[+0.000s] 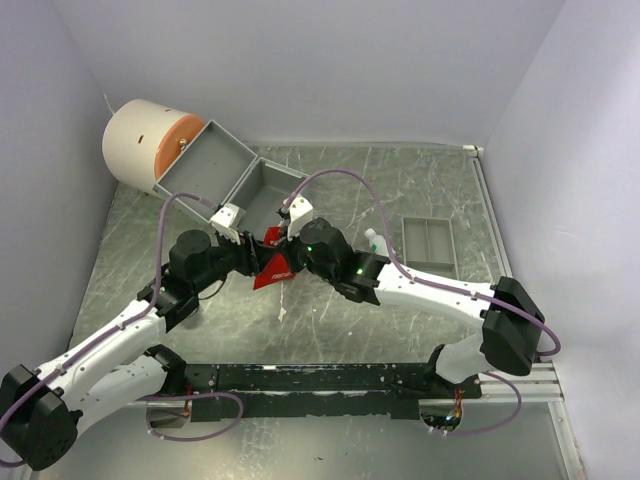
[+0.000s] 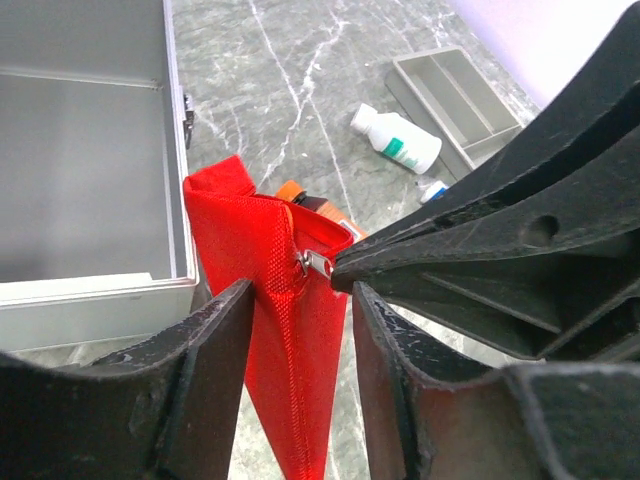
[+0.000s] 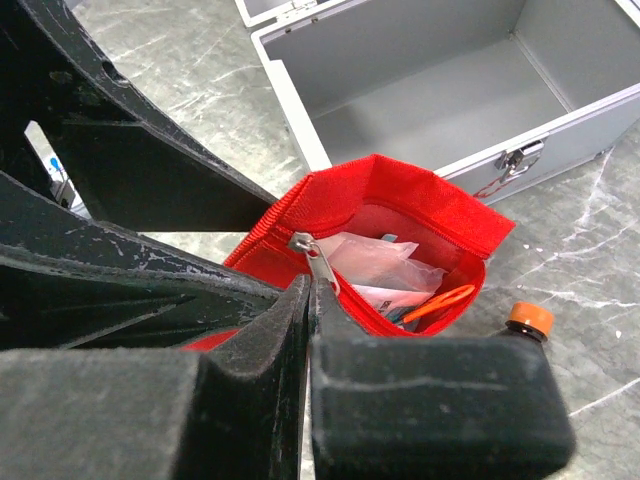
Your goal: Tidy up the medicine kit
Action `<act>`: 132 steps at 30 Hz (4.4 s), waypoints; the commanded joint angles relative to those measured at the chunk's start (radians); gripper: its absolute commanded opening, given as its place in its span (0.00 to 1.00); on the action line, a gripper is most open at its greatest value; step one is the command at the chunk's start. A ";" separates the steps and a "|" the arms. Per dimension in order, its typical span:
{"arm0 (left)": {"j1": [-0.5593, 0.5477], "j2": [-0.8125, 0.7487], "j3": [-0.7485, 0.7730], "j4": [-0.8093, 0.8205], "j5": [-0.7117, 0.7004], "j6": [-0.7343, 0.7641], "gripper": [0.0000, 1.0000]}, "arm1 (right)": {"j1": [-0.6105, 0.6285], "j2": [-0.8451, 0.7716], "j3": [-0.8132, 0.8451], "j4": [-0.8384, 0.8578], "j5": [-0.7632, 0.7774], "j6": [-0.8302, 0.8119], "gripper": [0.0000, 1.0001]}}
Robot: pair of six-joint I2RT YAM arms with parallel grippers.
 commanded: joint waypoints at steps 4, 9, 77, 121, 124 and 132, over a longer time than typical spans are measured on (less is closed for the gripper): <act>-0.004 0.045 0.036 -0.078 -0.121 -0.016 0.51 | 0.007 0.012 -0.005 0.044 0.011 0.013 0.00; -0.004 0.063 0.041 -0.065 -0.179 -0.011 0.33 | 0.007 0.014 -0.009 0.045 0.017 0.022 0.00; -0.004 0.113 0.251 -0.460 0.228 0.187 0.07 | -0.154 0.091 -0.059 0.094 -0.134 0.105 0.28; -0.004 0.162 0.338 -0.471 0.629 0.463 0.11 | -0.193 -0.137 -0.277 0.328 -0.830 -0.081 0.08; -0.004 0.163 0.333 -0.448 0.620 0.428 0.18 | -0.186 -0.125 -0.274 0.357 -0.791 -0.048 0.00; -0.004 0.149 0.300 -0.460 0.557 0.385 0.43 | -0.162 -0.125 -0.333 0.485 -0.499 0.091 0.00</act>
